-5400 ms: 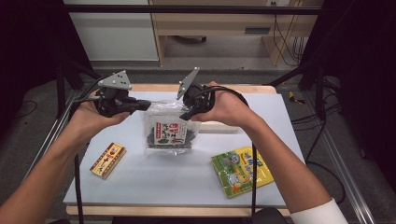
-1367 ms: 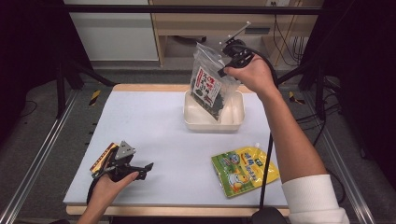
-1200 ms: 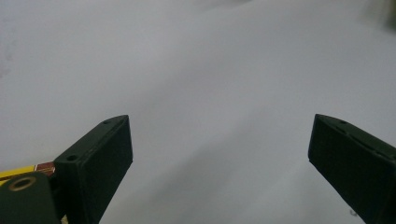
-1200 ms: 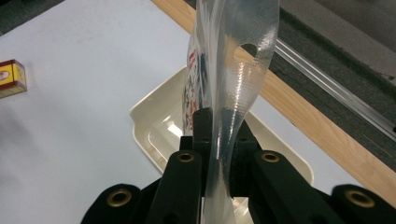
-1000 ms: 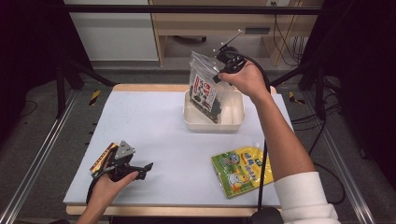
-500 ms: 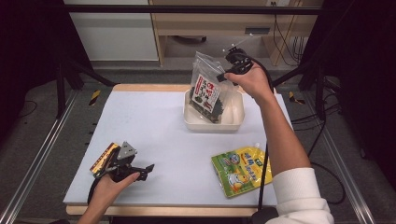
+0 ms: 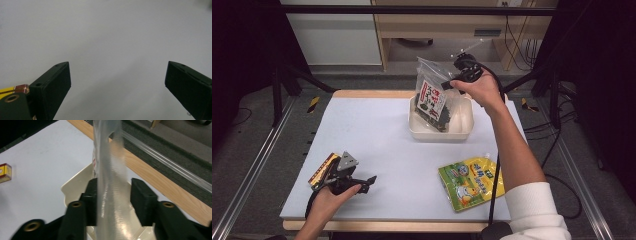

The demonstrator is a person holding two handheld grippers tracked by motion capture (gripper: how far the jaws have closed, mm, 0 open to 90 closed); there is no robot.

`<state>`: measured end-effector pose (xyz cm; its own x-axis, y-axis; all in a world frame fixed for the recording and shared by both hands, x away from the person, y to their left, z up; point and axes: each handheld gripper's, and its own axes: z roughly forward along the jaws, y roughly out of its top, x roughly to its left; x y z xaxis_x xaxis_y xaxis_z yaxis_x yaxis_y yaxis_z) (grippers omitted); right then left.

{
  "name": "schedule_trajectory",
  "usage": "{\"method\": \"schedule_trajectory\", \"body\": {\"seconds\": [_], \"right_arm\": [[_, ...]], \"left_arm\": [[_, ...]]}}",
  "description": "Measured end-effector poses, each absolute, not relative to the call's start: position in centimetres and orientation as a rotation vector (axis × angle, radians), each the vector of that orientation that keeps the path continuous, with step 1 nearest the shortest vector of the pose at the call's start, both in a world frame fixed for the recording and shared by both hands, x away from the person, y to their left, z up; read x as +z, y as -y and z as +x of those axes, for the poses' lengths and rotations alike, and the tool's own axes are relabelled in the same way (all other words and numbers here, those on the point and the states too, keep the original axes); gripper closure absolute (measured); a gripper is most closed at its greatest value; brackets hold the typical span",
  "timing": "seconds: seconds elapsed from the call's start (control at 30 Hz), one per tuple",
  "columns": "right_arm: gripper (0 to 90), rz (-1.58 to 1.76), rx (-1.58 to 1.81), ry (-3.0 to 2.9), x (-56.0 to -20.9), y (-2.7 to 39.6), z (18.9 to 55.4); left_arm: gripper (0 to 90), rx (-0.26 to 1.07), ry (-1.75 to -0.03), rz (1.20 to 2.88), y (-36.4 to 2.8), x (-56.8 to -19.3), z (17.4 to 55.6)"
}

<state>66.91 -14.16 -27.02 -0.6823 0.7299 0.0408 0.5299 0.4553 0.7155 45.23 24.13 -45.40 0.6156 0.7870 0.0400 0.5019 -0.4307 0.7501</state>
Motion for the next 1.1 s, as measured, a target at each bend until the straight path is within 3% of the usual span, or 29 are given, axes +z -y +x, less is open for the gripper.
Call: {"method": "schedule_trajectory", "body": {"seconds": [0.07,0.27,0.73,1.1], "right_arm": [[43.8,1.043,1.046,-2.404,-26.8,14.1,66.5],[33.2,0.989,1.113,-2.354,-26.0,14.7,64.9],[22.6,0.924,1.244,-2.26,-24.3,17.3,60.0],[15.7,0.97,1.266,-2.155,-25.8,20.3,54.6]], "left_arm": [[6.4,0.515,-1.008,2.121,-24.2,-45.4,45.3],[6.4,0.518,-1.005,2.124,-24.1,-45.4,45.2],[6.2,0.537,-1.008,2.131,-24.2,-45.5,45.3],[5.3,0.548,-0.995,2.143,-24.2,-45.5,45.3]]}}
